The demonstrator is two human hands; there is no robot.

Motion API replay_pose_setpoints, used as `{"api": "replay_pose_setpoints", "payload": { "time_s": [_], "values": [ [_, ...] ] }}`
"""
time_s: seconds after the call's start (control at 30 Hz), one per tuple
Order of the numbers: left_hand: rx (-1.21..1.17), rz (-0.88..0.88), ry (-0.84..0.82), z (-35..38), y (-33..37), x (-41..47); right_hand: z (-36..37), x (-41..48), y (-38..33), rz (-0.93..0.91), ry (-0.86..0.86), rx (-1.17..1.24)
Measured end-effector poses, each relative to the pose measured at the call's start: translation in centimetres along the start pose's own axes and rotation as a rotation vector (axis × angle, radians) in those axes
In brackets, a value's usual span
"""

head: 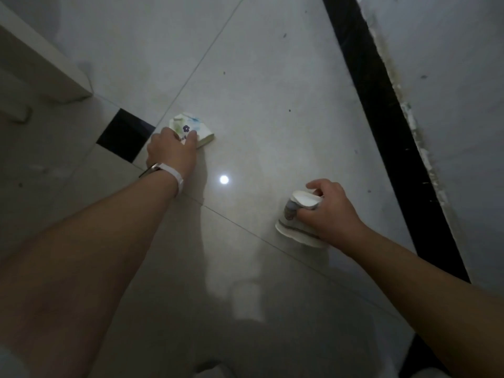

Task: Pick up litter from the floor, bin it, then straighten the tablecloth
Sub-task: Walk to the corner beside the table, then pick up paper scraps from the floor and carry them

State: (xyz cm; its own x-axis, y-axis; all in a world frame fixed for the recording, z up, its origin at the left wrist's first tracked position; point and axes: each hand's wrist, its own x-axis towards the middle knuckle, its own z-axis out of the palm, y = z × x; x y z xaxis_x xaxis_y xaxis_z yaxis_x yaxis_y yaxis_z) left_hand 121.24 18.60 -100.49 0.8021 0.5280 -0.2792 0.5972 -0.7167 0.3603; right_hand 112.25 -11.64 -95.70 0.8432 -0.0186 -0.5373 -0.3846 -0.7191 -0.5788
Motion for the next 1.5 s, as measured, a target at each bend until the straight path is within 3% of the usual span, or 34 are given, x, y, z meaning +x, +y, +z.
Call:
{"api": "replay_pose_setpoints", "payload": {
  "time_s": [0.33, 0.77, 1.07, 1.5],
  "values": [
    [-0.293, -0.114, -0.125, 1.5, 1.2, 1.5, -0.6, 0.7, -1.4, 0.055, -0.060, 0.226],
    [-0.671, -0.151, -0.176, -2.2, 2.2, -6.8, -1.9, -1.0, -5.0, 0.073, -0.048, 0.414],
    [-0.875, -0.329, -0.162, -13.1, 8.9, -18.4, -10.5, -10.7, -9.6, 0.114, -0.069, 0.454],
    [-1.078, -0.375, -0.217, -36.9, 19.6, -32.9, -29.6, -26.6, -22.3, 0.129, -0.066, 0.480]
  ]
}}
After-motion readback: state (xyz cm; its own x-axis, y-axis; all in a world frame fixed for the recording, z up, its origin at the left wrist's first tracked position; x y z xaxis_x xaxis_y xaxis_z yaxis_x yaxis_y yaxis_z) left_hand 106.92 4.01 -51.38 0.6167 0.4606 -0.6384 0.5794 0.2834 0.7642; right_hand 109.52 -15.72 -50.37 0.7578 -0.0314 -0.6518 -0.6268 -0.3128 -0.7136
